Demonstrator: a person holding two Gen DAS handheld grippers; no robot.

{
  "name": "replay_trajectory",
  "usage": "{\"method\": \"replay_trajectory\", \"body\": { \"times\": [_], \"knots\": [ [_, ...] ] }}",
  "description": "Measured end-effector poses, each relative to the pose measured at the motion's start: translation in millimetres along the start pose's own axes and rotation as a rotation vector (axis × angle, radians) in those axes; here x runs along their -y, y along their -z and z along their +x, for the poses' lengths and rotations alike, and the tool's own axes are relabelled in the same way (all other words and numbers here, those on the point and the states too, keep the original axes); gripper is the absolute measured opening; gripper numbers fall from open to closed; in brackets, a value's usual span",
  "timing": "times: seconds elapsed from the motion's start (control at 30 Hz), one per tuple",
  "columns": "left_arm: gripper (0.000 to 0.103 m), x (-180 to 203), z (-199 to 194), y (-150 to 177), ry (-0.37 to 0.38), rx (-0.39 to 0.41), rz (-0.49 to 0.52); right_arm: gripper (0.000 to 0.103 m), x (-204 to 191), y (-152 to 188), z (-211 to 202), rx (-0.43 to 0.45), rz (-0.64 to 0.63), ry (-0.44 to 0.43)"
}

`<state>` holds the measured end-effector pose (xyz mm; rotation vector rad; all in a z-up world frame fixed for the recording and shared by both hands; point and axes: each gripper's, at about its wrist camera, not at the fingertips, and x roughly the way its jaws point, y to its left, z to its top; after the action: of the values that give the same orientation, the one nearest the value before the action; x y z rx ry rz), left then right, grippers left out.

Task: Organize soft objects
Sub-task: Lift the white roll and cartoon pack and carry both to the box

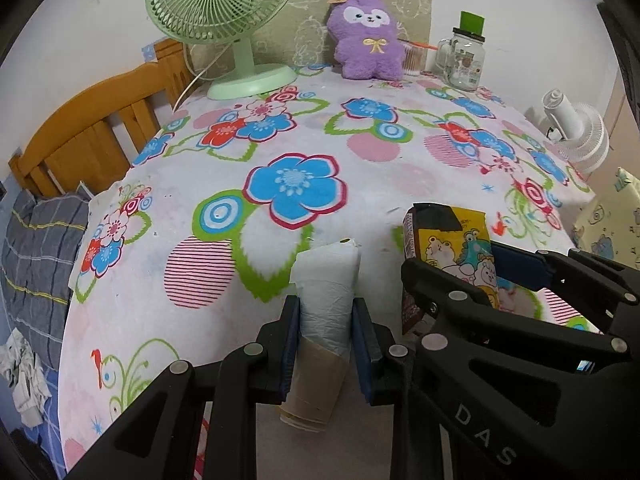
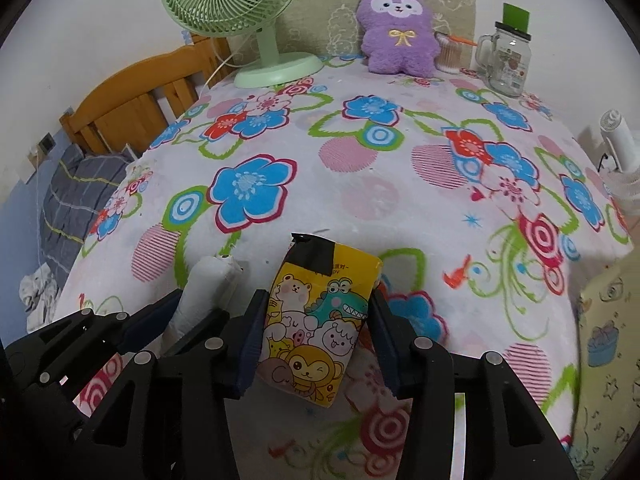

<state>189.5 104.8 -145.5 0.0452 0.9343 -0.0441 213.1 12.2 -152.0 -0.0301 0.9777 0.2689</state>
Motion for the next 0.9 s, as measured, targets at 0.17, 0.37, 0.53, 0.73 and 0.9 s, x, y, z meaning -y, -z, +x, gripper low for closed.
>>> {"method": "replay_trajectory", "body": {
  "times": [0.17, 0.37, 0.53, 0.73, 0.9],
  "knots": [
    [0.024, 12, -15, 1, 0.006, 0.030, -0.001, 0.052, 9, 5, -19, 0.031, 0.009, -0.002],
    [0.024, 27, -35, 2, 0.011, 0.068, -0.003, 0.052, 19, 12, -44, 0.078, 0.016, 0.007],
    [0.024, 42, -49, 4, 0.015, 0.095, 0.005, 0.052, 28, 16, -62, 0.107, 0.019, 0.016],
    [0.024, 58, -69, 4, 0.013, 0.139, 0.025, 0.052, 39, 20, -88, 0.159, 0.018, 0.028],
    [0.024, 71, -86, 4, 0.016, 0.172, 0.040, 0.052, 48, 23, -108, 0.193, 0.022, 0.036]
  ]
}}
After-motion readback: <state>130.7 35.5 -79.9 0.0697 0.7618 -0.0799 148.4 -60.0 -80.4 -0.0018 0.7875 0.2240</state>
